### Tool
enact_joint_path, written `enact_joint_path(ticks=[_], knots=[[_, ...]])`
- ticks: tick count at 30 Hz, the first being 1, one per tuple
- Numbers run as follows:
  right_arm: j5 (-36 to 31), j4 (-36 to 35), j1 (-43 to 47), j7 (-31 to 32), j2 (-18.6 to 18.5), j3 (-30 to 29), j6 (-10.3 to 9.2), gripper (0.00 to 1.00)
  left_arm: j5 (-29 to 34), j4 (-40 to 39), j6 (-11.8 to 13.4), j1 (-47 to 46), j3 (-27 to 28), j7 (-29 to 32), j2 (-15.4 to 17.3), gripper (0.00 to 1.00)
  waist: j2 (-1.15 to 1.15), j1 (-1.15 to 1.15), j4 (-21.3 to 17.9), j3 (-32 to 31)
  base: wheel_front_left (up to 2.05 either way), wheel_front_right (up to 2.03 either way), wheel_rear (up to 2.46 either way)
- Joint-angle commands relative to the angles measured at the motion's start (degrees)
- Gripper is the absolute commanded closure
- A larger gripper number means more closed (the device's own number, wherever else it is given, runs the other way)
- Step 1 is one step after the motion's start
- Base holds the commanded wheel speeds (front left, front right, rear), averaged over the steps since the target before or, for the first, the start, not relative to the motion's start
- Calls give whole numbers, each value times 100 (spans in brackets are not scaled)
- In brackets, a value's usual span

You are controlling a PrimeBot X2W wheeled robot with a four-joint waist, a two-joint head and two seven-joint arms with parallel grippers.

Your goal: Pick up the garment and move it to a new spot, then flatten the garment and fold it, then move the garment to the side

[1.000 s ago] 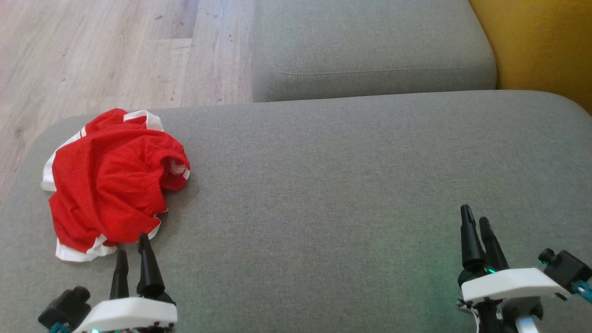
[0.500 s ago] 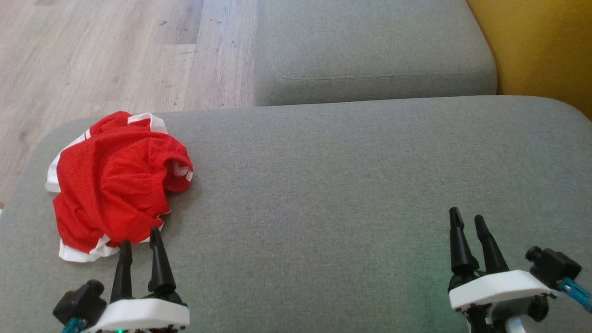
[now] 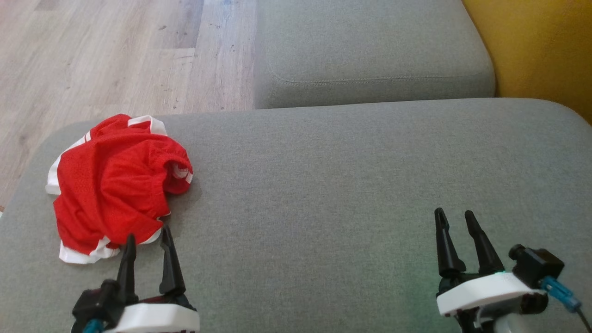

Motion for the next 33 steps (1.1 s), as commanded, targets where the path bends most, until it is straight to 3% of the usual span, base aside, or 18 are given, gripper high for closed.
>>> enact_joint_path(ticks=[1,27,33], knots=[[-215,-231,-133,-118,-44,147,24,0,227,-265,45,-145,74,-100,54,0,0,0,5,-3,0,0,0],[-2091,-32,36,-557,-53,-35,29,0,2139,-81,442,5,-131,-542,147,0,0,0,70,-312,0,0,0],[-2217,210,74,-571,-53,-63,29,0,2169,-31,450,23,-122,-557,162,0,0,0,82,-370,0,0,0]])
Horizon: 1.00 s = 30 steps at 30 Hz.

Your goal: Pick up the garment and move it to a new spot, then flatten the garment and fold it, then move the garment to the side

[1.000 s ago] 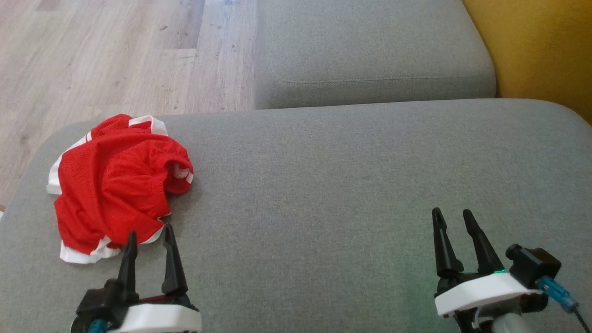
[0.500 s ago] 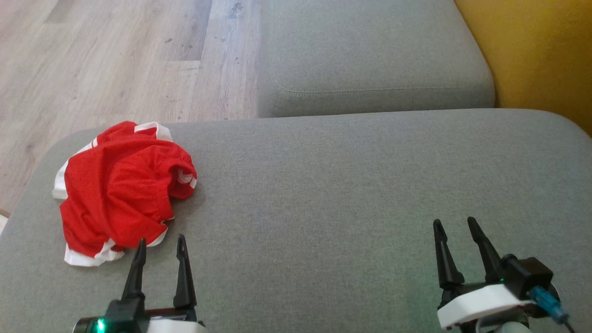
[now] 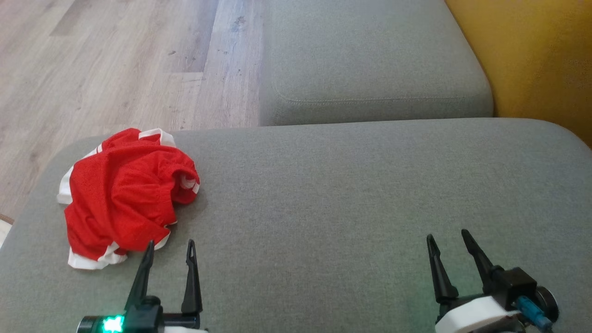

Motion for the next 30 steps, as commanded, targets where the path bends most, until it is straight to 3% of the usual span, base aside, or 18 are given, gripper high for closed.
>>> enact_joint_path(ticks=[1,12,17,25,30], knots=[[-41,-99,-159,-79,-52,102,28,0,17,-143,19,-185,184,-55,51,0,0,0,-1,-7,0,0,0],[-24,17,-145,-79,-52,116,28,0,-7,148,64,-178,233,-55,46,0,0,0,174,-8,0,0,0],[41,20,-92,-79,-52,143,28,0,14,287,97,-219,262,-55,70,0,0,0,657,-22,0,0,0],[183,23,-68,-79,-52,233,28,0,10,312,137,-222,371,-55,196,0,0,0,1736,1,0,0,0],[175,30,-207,-79,-52,351,28,0,-54,213,227,-202,528,-55,214,0,0,0,2053,195,0,0,0]])
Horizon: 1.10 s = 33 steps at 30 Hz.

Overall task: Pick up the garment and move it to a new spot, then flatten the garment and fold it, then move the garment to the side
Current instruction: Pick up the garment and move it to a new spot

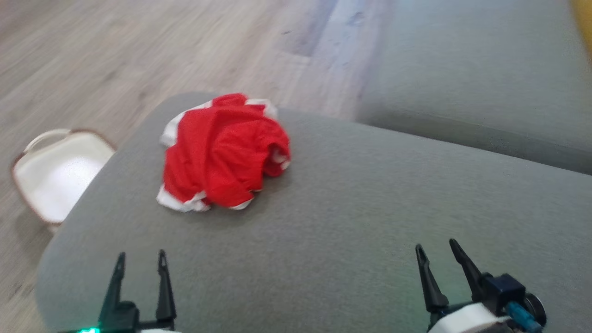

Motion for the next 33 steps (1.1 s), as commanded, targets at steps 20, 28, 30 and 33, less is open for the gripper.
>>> enact_joint_path(ticks=[20,28,30,33], knots=[[-753,-265,-550,-79,-53,-19,28,0,195,-1618,-245,-1029,157,-55,261,0,0,0,817,1081,0,0,0],[-1452,-662,-830,-79,-53,-402,28,0,-15,-449,-965,-3230,-27,105,581,0,0,0,883,1947,0,0,0],[-1633,-757,-882,-79,-53,-495,28,0,-83,101,-1126,-3957,-68,349,619,0,0,0,877,2145,0,0,0],[-1970,-908,-984,-79,-57,-607,28,0,-248,1396,-1353,-5242,-186,905,663,0,0,0,772,2502,0,0,0]])
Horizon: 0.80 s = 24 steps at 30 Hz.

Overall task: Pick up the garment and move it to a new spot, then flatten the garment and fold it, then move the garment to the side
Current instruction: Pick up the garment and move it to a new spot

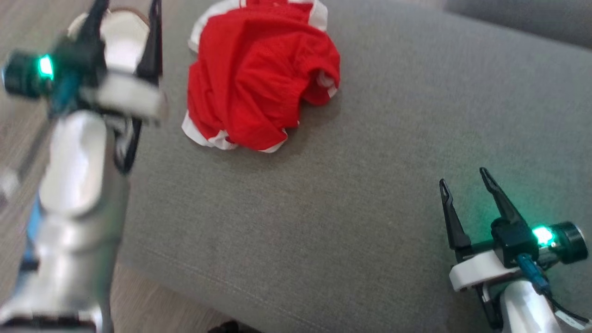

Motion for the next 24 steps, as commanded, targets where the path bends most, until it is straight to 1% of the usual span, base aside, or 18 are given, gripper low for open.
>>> enact_joint_path(ticks=[1,2,3,4,7,8,10,13,14,15,16,17,21,24], knots=[[-87,-240,-156,-79,-56,122,28,0,-106,160,-38,-397,151,122,216,0,0,-2,-108,308,0,0,0],[-134,-279,-171,-79,-83,109,28,0,-182,475,-75,-643,123,223,207,0,0,-2,-144,383,0,0,0],[-214,-394,-201,-79,-181,75,28,0,-588,1348,-159,-1218,21,504,85,0,0,-2,-234,587,0,0,0],[-233,-426,-202,-79,-212,57,28,0,-734,1603,-171,-1357,-46,590,43,0,0,-2,-260,647,0,0,0],[-268,-511,-209,-79,-304,17,28,0,-1143,2167,-180,-1616,-565,768,-12,0,0,-2,-320,812,0,0,0],[-268,-511,-209,-79,-304,17,28,0,-1143,2167,-180,-1616,-565,768,-12,0,0,-2,-320,812,0,0,0],[-284,-557,-217,-79,-343,-2,28,0,-1462,2456,-181,-1682,-853,804,-23,0,0,-2,-352,895,0,0,0],[-296,-609,-241,-79,-377,5,28,0,-1776,2837,-182,-1724,-1216,825,73,0,0,-2,-406,1001,0,0,0],[-305,-633,-268,-79,-389,20,28,0,-1872,3088,-182,-1760,-1387,788,177,0,0,-2,-442,1056,0,0,0],[-308,-644,-279,-79,-392,26,28,0,-1902,3201,-182,-1774,-1482,789,206,22,0,-2,-457,1076,0,0,0],[-308,-657,-286,-79,-393,24,28,0,-1949,3287,-182,-1800,-1547,740,231,95,0,-2,-469,1094,0,0,0],[-309,-671,-285,-79,-394,21,28,0,-1997,3353,-182,-1826,-1623,686,248,100,0,-2,-479,1105,0,0,0],[-302,-651,-263,-79,-375,-30,28,0,-2132,3434,-183,-2004,-1911,302,357,100,0,-2,-496,1065,0,0,0],[-258,-588,-265,-79,-296,-24,28,0,-2209,3406,-183,-2188,-2141,37,468,100,0,-2,-540,897,0,0,0]])
